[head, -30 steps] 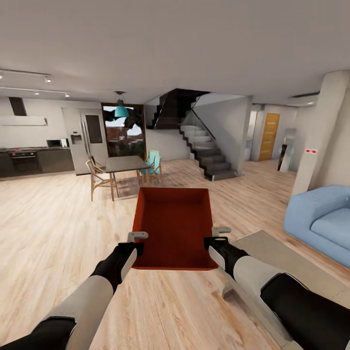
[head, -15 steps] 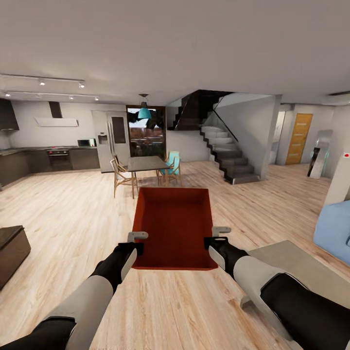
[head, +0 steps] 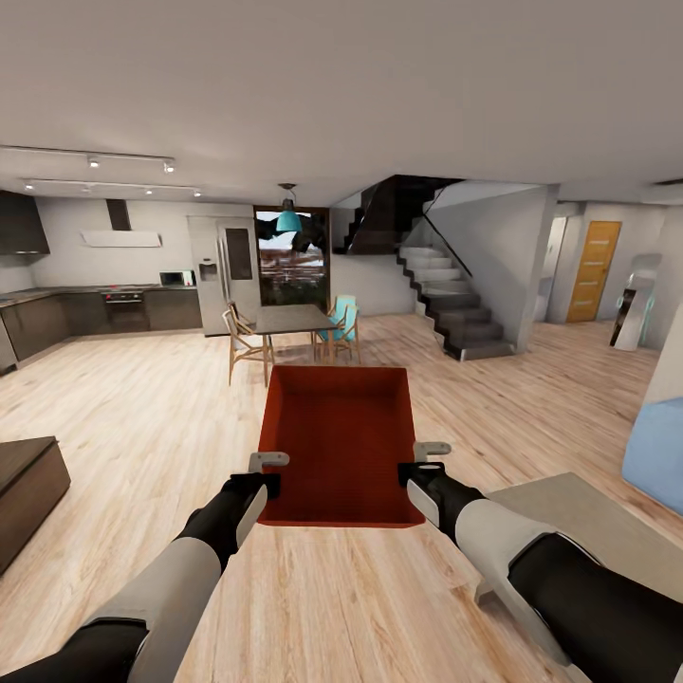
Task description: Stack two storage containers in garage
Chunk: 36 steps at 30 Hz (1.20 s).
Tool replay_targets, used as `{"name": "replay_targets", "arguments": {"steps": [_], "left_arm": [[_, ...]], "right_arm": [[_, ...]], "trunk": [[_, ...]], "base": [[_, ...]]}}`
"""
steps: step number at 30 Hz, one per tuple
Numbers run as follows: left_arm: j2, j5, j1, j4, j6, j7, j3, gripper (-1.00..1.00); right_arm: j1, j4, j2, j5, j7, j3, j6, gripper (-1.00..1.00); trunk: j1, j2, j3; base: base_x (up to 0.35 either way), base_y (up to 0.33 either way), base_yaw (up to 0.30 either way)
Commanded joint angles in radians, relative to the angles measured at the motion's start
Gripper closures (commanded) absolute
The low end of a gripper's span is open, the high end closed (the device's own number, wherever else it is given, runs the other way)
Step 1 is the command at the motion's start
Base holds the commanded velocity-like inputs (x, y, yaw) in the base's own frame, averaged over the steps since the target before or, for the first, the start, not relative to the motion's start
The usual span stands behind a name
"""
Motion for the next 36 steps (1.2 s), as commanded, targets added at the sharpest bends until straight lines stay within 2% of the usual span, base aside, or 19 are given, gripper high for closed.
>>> {"name": "replay_targets", "arguments": {"steps": [1, 11, 30, 36], "left_arm": [[-0.001, 0.006, 0.000, 0.002, 0.006, 0.006, 0.002, 1.00], [-0.002, 0.006, 0.000, 0.001, 0.006, 0.008, 0.002, 1.00], [-0.002, 0.006, 0.000, 0.001, 0.004, 0.015, 0.002, 1.00], [-0.002, 0.006, 0.000, 0.000, 0.004, 0.015, 0.002, 1.00]], "right_arm": [[0.000, -0.003, 0.000, 0.031, -0.092, 0.078, -0.033, 1.00], [0.000, -0.003, 0.000, 0.031, -0.092, 0.078, -0.033, 1.00], [0.001, -0.003, 0.000, 0.031, -0.092, 0.078, -0.033, 1.00], [0.000, -0.003, 0.000, 0.031, -0.091, 0.078, -0.032, 1.00]], "trunk": [[0.000, -0.001, 0.000], [0.000, -0.001, 0.000], [0.000, -0.001, 0.000], [0.000, -0.001, 0.000]], "base": [[0.000, 0.000, 0.000], [0.016, 0.000, 0.000], [0.308, 0.000, 0.000], [0.138, 0.000, 0.000]]}}
